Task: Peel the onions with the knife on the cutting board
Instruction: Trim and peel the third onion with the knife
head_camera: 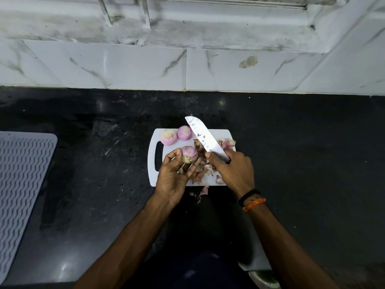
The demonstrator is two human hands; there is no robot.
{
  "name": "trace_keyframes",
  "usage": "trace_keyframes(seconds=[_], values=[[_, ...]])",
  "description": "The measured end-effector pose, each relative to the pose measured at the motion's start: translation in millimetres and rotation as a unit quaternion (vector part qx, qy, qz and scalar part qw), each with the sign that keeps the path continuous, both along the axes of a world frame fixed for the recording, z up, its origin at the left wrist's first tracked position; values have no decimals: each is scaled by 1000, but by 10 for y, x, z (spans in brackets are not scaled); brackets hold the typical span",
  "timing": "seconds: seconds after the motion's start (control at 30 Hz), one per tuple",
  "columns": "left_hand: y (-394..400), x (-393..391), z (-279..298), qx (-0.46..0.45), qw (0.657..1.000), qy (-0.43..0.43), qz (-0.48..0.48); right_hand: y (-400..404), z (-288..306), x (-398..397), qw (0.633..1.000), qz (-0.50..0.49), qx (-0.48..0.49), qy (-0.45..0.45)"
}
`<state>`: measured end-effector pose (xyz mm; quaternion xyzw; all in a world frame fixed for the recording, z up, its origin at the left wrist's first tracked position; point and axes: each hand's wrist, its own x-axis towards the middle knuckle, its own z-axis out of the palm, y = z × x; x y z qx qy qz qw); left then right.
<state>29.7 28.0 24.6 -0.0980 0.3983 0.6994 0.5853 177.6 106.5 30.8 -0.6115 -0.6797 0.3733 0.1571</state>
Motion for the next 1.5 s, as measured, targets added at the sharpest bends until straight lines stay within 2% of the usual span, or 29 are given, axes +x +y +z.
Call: trace_keyframes(seconds=[0.13, 0.3, 0.47, 0.6, 1.07, 1.3, 1.5], values=[[9, -7, -19, -3, 1000, -9, 0, -2, 10, 6, 998, -7, -52, 25], [12, -9, -34, -12, 1000, -13, -1, -12, 54, 23, 1000, -2, -16, -10], [6, -23, -5, -18, 1000, 1, -2, -38, 17, 21, 1000, -2, -25, 9], [11, -17, 24, -16, 1000, 1, -11, -41, 14, 28, 999, 1, 16, -29], [14, -20, 15, -7, 999, -8, -34, 17, 112, -19, 996, 4, -78, 54], [10, -36, -16, -6, 998, -16, -66, -6, 166, -42, 996, -8, -43, 78], [29, -35, 33, -23, 996, -6, -85, -66, 191, -94, 997, 25, -3, 74]])
